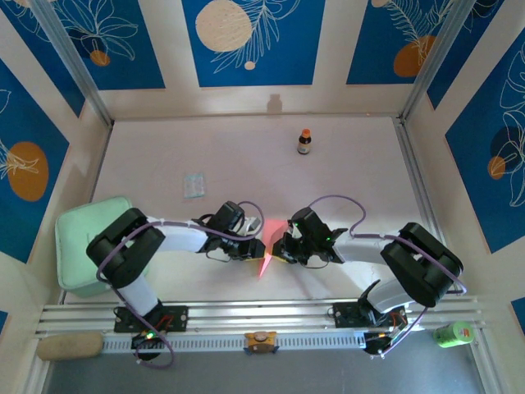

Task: Fold a paper plane with a square sheet of paper (pick it up from the middle)
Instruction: Move the paper plane to the center of the table.

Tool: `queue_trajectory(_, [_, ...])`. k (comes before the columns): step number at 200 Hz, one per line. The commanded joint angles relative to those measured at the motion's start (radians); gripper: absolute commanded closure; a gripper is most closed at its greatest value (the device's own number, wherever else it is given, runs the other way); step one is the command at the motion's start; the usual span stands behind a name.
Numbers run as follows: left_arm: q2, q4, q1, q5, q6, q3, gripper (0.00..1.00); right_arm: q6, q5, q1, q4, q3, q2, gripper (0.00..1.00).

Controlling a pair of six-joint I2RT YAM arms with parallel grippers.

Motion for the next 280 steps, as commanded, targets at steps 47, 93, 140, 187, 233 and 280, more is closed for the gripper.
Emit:
queue_trajectory(47, [0.025, 0.087, 0.0, 0.064, -0.042, 0.002, 0.82, 0.017, -0.035, 0.006, 0.02, -0.021, 0.009, 0.86])
queue_trajectory(93, [-0.045, 0.025, -0.002, -0.005, -0.02, 0.005, 0.94, 0.014, -0.005, 0.001, -0.029, -0.022, -0.048, 0.85])
queue_trajectory(140, [-0.196, -0.343, -0.032, -0.322, 0.099, 0.097, 0.97, 0.009, 0.092, -0.008, -0.158, -0.037, -0.19, 0.84])
queue_trajectory(187, [-0.212, -0.598, -0.067, -0.574, 0.136, 0.194, 0.99, 0.016, 0.11, -0.018, -0.195, -0.046, -0.264, 0.82])
queue_trajectory(233, [-0.151, -0.698, -0.117, -0.687, 0.127, 0.262, 1.0, 0.019, 0.113, -0.018, -0.207, -0.041, -0.284, 0.82])
queue_trajectory(280, [-0.096, -0.694, -0.135, -0.693, 0.089, 0.267, 0.98, 0.031, 0.113, -0.016, -0.187, -0.05, -0.281, 0.82])
